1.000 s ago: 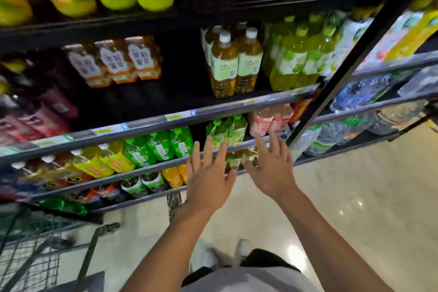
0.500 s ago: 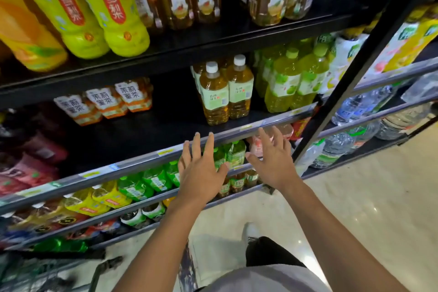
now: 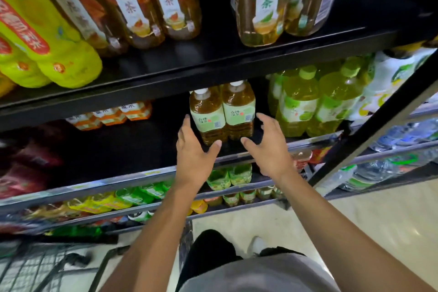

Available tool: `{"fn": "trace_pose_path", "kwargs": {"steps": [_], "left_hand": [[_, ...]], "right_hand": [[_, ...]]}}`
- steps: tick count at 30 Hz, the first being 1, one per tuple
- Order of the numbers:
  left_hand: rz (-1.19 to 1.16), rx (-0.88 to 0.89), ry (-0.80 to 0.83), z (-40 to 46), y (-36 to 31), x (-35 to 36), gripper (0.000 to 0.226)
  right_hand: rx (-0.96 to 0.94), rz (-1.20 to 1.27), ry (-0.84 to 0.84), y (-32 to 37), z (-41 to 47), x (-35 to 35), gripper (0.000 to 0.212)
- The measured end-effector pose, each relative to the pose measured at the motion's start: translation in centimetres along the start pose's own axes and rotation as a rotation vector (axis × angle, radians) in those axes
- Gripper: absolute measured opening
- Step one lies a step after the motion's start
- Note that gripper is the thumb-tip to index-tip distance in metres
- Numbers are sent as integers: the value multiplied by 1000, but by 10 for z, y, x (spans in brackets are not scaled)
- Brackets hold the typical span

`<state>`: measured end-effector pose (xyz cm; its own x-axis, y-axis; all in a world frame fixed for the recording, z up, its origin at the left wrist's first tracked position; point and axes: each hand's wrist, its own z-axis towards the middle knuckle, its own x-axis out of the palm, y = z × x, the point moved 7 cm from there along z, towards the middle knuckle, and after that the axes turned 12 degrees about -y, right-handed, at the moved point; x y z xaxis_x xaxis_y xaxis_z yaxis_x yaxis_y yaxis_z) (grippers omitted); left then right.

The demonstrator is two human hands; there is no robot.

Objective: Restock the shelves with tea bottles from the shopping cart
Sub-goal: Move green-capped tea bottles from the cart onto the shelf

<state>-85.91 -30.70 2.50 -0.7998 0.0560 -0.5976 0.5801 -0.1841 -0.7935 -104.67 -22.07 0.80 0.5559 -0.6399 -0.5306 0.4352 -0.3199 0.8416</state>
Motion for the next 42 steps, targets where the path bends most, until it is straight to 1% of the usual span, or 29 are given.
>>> {"fn": "trace_pose_path", "kwargs": {"steps": [3, 7, 15, 18, 19, 22, 24, 26, 29, 31, 32, 34, 36, 37, 39, 42], "left_hand": [[-110, -40, -55, 13, -4, 13, 100], [-195, -70, -141, 31, -12, 23, 111], [-169, -60, -305, 39, -7, 33, 113], [-118, -35, -340, 40, -8, 30, 110], [-107, -24, -342, 39, -8, 29, 108], [-132, -9, -326, 37, -6, 24, 101], [-166, -26, -284, 38, 2, 21, 98], [-210, -30, -209, 40, 13, 17, 99], [-271, -12, -52, 39, 25, 17, 100], [-289, -21, 1, 34, 27, 27, 104], [-296, -43, -20, 32, 28, 32, 110], [-309, -108, -119, 28, 29, 40, 120], [-319, -145, -213, 28, 30, 41, 117], [-327, -148, -228, 27, 26, 38, 113], [-321, -147, -206, 27, 29, 33, 105], [-285, -119, -68, 30, 41, 22, 108]], "right_hand": [[7, 94, -12, 1, 19, 13, 83], [-11, 101, -21, 6, 34, 33, 92], [-11, 42, -82, -3, 39, 45, 92], [-7, 7, -92, -2, 46, 44, 101], [-2, 12, -88, -3, 47, 43, 101], [4, 51, -82, -3, 48, 41, 99], [-3, 68, -110, -6, 47, 39, 101], [-2, 93, -115, -11, 46, 38, 101], [23, 175, -83, -19, 42, 40, 91], [39, 196, -81, -19, 41, 42, 90], [34, 197, -84, -17, 42, 43, 93], [24, 147, -104, -12, 44, 45, 98], [13, 94, -139, -6, 45, 43, 99], [-3, 99, -158, -4, 44, 41, 98], [-24, 150, -164, -6, 43, 35, 98], [-21, 216, -48, -15, 44, 28, 102]]}}
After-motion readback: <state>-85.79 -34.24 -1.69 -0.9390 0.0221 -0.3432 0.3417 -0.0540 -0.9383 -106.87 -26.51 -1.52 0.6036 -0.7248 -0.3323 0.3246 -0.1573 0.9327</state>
